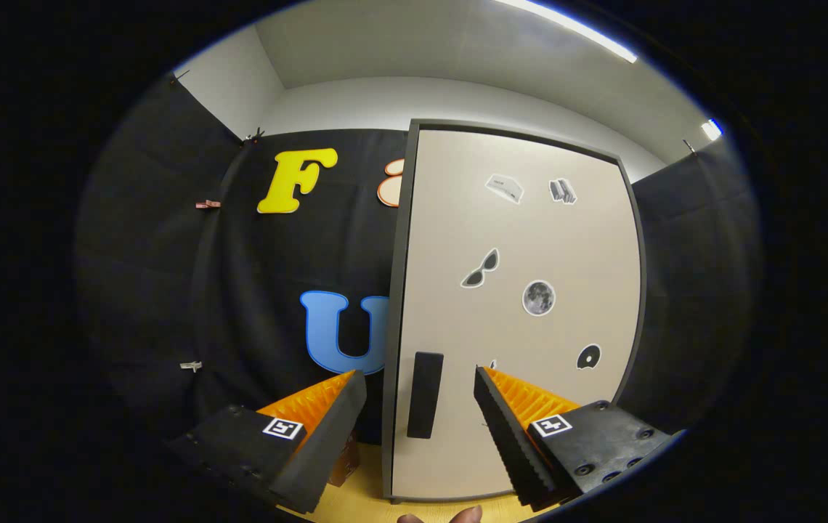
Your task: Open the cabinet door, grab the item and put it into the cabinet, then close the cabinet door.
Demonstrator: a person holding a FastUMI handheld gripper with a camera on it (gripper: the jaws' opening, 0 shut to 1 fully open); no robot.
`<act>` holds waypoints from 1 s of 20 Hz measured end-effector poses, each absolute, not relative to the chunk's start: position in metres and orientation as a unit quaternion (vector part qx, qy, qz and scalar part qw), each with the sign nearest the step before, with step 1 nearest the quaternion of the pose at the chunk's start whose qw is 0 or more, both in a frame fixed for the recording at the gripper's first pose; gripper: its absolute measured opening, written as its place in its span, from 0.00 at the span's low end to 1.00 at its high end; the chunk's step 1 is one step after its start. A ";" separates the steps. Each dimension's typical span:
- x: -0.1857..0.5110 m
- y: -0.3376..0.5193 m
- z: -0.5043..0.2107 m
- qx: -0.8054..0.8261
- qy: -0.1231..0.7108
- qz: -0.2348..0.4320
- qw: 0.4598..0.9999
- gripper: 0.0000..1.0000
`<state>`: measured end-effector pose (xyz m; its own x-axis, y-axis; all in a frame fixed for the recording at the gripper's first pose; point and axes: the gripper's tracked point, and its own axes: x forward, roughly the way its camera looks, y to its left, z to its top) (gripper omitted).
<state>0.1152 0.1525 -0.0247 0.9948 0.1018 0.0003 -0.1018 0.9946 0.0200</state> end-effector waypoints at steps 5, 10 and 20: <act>0.160 0.152 -0.069 -0.011 0.036 0.021 0.999 0.98; 0.192 0.155 -0.099 0.018 0.069 0.010 0.997 0.94; 0.199 0.152 -0.107 0.045 0.085 0.024 0.995 0.23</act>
<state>0.1995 0.1518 -0.1072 0.9845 0.0559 -0.1662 -0.0407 0.9948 0.0938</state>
